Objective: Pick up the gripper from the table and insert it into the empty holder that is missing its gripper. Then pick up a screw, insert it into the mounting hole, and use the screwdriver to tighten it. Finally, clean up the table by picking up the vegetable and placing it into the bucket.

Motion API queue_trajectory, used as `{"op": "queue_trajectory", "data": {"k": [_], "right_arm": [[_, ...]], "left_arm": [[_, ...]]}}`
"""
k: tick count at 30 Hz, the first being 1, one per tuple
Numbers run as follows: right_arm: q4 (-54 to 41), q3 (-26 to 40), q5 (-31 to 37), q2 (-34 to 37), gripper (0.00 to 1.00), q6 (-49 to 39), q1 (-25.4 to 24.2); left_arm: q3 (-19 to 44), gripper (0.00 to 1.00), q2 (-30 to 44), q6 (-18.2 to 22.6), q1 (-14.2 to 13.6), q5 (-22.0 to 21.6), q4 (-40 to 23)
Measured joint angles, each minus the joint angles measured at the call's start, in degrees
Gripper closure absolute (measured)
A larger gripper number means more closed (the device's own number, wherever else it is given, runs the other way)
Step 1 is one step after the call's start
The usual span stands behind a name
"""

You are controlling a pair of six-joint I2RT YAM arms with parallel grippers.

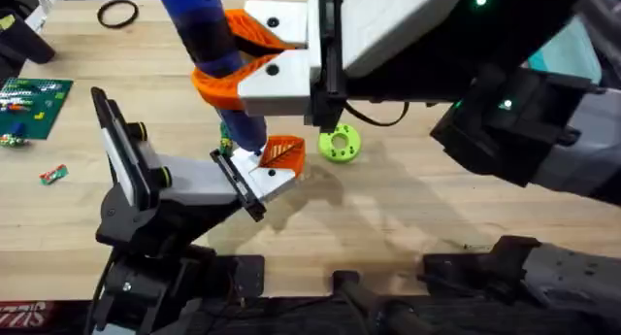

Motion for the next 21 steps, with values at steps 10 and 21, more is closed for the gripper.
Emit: {"op": "queue_trajectory", "data": {"k": [10, 21], "right_arm": [[-2.03, 0.00, 0.24, -0.26, 0.940, -0.22, -0.07], [-2.21, 0.00, 0.24, -0.35, 0.940, -0.26, -0.11]], "left_arm": [[0.00, 0.984, 0.00, -0.20, 0.00, 0.02, -0.07], [0.00, 0.984, 0.00, -0.24, 0.00, 0.02, -0.04]]}}
